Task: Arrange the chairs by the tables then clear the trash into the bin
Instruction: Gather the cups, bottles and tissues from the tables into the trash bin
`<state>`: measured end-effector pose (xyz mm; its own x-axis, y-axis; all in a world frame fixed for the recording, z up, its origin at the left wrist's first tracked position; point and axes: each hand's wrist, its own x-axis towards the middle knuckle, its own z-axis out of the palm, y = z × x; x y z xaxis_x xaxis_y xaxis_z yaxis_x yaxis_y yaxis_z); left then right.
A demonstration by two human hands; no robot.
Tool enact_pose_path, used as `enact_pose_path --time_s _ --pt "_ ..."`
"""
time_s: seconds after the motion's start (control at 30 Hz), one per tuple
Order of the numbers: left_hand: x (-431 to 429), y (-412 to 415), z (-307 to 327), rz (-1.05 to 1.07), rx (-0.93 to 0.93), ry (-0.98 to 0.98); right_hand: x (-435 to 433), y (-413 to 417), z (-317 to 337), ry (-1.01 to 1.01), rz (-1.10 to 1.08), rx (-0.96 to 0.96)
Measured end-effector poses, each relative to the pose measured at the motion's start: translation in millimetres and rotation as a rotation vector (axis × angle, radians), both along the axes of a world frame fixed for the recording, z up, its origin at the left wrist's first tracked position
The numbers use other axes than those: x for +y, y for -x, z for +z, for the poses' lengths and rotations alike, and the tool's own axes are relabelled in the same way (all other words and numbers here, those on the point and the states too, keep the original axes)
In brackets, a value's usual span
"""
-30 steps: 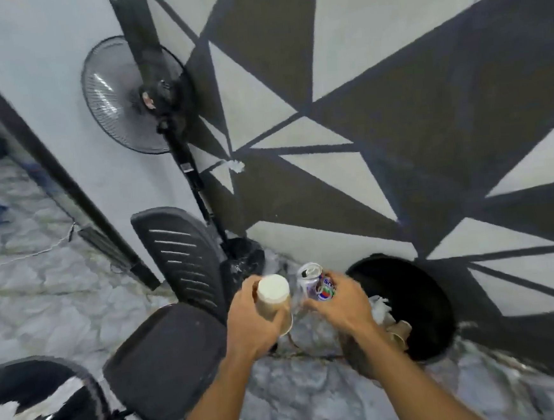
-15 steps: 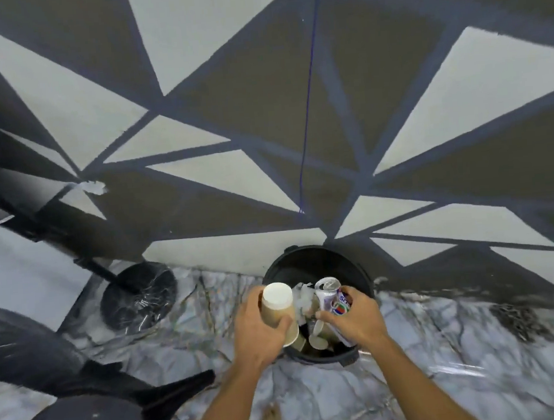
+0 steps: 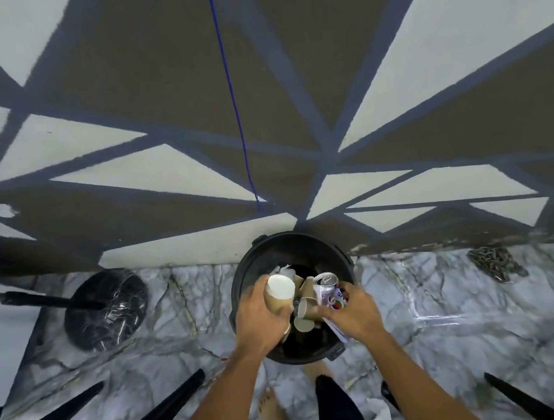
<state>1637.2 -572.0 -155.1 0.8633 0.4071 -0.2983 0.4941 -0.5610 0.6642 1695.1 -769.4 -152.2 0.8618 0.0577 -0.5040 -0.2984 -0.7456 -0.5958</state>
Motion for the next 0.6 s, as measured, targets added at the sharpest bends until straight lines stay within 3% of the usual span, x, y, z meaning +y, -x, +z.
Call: enact_pose_path --time_s 0.27,0.6 --pt "-28.5 -68.7 -44.2 -0.084 0.121 -0.018 -13.0 -55.4 -48.5 0.010 0.072 0.108" --pt "-37.9 -70.9 -61.0 0.011 0.262 0.031 -4.1 -81.3 -83.4 0.129 0.227 0.234"
